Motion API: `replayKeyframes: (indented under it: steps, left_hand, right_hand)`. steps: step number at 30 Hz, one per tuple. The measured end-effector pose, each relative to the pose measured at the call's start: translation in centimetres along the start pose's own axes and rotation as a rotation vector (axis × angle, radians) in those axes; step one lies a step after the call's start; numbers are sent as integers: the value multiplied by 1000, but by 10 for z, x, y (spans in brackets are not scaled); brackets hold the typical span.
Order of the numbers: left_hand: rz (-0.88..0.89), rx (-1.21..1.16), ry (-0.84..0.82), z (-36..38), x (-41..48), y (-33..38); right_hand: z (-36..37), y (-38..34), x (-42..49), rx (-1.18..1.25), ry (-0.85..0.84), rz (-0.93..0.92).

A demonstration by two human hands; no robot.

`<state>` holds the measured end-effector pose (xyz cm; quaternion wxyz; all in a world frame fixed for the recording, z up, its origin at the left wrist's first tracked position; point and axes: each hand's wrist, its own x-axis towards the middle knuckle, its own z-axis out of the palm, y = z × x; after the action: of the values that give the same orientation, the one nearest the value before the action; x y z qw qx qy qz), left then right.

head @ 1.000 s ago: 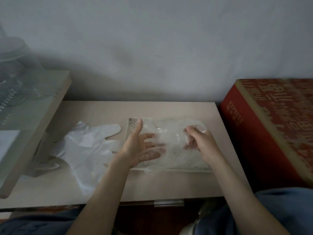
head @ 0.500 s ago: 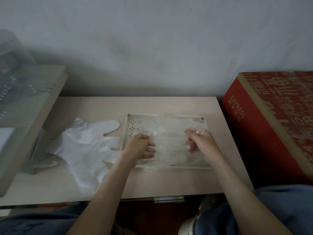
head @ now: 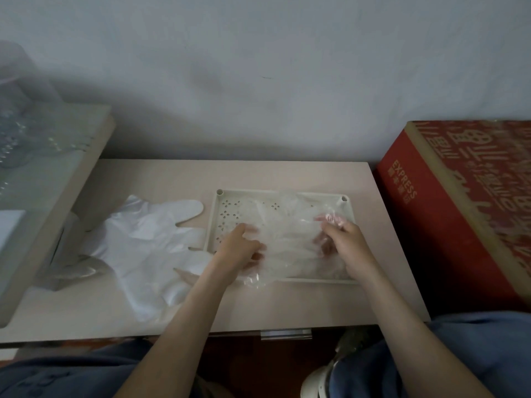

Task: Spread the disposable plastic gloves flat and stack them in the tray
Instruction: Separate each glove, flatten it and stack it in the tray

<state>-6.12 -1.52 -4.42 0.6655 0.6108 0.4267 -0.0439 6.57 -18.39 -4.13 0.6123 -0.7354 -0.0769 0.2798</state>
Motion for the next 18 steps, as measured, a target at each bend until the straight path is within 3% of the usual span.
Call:
replayKeyframes:
  steps: [8,13,18]
  left_hand:
    - [319,-261,-122,-7,-1,5]
    - [216,-378,-185,-14,-1,1]
    - [110,-604,-207,-22,4,2]
  right_hand:
    - [-5,-11,-9,103,-59,-231]
    - [-8,-9,-8,122,-91,-166]
    - [0,-39,-20,260,-310,-232]
